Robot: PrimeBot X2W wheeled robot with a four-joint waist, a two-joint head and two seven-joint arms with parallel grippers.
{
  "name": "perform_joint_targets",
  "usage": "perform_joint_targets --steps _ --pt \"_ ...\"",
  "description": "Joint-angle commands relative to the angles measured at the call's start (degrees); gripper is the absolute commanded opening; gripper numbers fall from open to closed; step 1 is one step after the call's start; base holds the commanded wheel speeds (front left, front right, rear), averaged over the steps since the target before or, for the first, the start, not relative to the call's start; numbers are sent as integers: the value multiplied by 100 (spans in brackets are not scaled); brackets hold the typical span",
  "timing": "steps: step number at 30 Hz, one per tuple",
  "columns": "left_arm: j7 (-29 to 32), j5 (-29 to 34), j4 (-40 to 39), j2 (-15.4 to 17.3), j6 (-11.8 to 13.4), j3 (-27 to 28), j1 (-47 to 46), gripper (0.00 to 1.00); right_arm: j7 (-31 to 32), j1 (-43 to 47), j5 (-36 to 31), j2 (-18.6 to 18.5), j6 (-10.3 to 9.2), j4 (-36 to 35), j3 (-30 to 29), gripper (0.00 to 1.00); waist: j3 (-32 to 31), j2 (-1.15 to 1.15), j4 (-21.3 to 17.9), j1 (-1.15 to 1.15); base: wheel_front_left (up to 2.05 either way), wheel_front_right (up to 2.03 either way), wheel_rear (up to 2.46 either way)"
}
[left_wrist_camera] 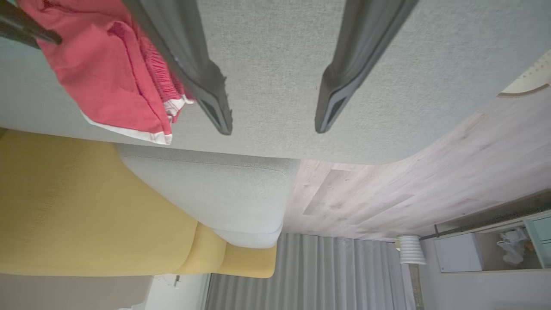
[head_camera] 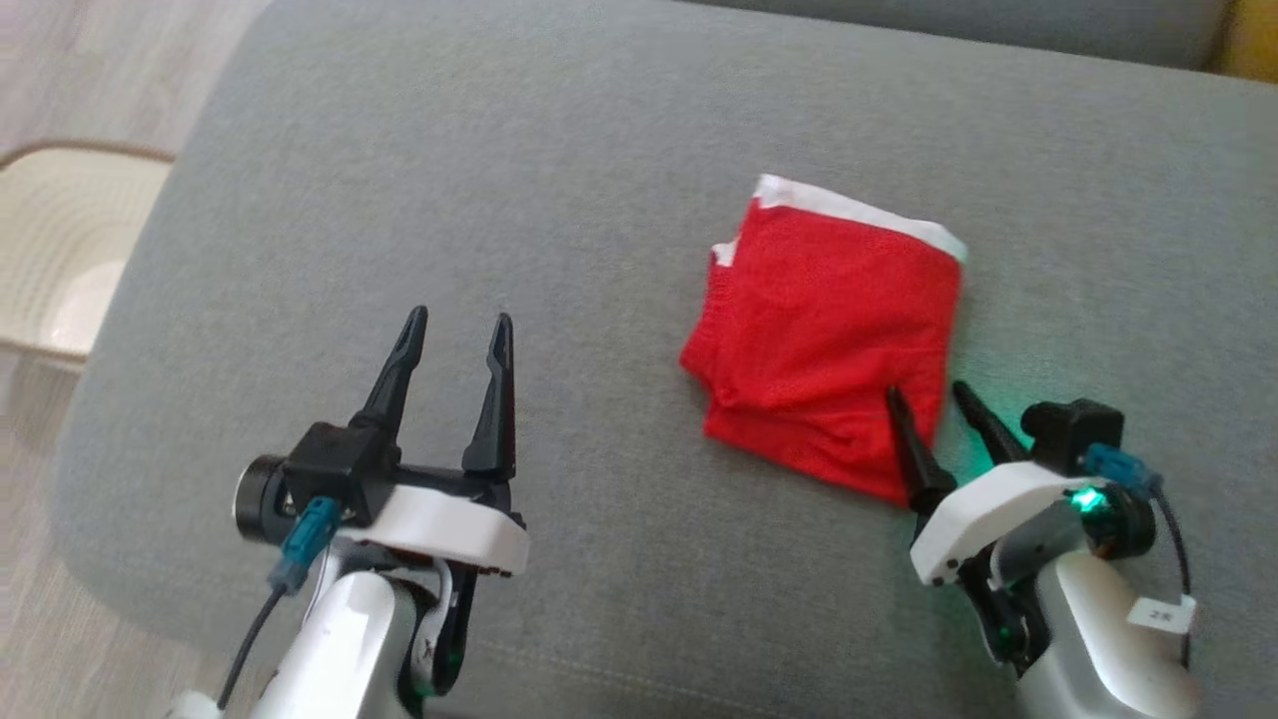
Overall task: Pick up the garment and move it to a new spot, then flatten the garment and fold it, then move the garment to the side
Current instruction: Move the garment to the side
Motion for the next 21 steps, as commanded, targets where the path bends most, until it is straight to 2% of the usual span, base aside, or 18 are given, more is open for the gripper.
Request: perform_joint_targets --steps 1,5,7,14,21 --pt "-68 74 -223 -5 -33 275 -251 100 -97 -203 109 83 37 6 208 100 143 0 149 -1 0 0 0" --pt "-68 116 -281 -50 -64 380 -215 100 -88 -281 253 101 37 249 346 98 171 0 98 -1 0 0 0" --pt "-69 140 -315 -71 -89 459 -172 100 -41 -336 341 107 37 358 508 0 183 0 1 -1 0 0 0" --pt "-69 271 -336 -123 -209 612 -83 100 -186 -499 452 64 37 457 890 0 193 0 -436 -1 0 0 0" --pt "-69 369 -426 -59 -258 846 28 100 -241 -460 451 -197 37 123 1460 0 234 0 -1409 -1 0 0 0"
